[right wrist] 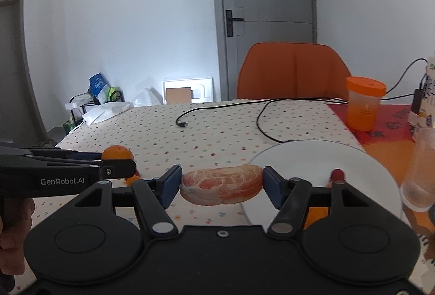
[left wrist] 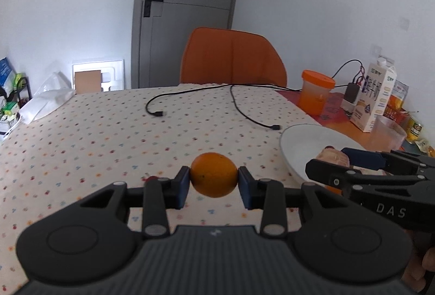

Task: Organize fruits
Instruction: 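Carry the orange and pomelo segment into the white bowl and open both tools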

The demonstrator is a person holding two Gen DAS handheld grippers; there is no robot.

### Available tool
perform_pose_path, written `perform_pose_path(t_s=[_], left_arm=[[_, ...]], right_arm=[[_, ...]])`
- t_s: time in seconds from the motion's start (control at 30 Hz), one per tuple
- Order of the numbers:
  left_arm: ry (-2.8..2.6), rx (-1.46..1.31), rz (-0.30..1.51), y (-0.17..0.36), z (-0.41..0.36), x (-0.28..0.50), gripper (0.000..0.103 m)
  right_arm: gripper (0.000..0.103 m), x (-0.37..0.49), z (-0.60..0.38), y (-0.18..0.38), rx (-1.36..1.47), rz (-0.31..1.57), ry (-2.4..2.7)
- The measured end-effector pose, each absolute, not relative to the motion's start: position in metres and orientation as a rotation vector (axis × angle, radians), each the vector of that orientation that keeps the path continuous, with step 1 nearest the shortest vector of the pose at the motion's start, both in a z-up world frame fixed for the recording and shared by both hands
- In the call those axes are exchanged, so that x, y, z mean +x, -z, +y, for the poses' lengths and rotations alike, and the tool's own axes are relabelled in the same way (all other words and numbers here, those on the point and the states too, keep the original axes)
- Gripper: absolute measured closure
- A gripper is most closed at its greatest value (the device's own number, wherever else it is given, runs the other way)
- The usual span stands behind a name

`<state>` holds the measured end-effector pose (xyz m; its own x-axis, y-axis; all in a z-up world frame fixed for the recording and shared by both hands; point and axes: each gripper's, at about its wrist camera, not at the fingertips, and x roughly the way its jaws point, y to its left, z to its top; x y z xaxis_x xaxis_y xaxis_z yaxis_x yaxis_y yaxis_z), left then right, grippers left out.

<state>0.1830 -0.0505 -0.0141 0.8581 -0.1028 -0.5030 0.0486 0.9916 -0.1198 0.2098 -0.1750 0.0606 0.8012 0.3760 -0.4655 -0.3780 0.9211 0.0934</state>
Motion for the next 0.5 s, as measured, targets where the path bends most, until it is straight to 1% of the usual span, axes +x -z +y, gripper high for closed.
perform_pose_path(t_s=[0.5], left_arm=[[0.150, -0.060, 0.525, 0.008, -0.095, 0.199, 0.066]], right_arm=[[0.041, 0.209, -0.228, -0.053, 0.040, 0.498, -0.316]])
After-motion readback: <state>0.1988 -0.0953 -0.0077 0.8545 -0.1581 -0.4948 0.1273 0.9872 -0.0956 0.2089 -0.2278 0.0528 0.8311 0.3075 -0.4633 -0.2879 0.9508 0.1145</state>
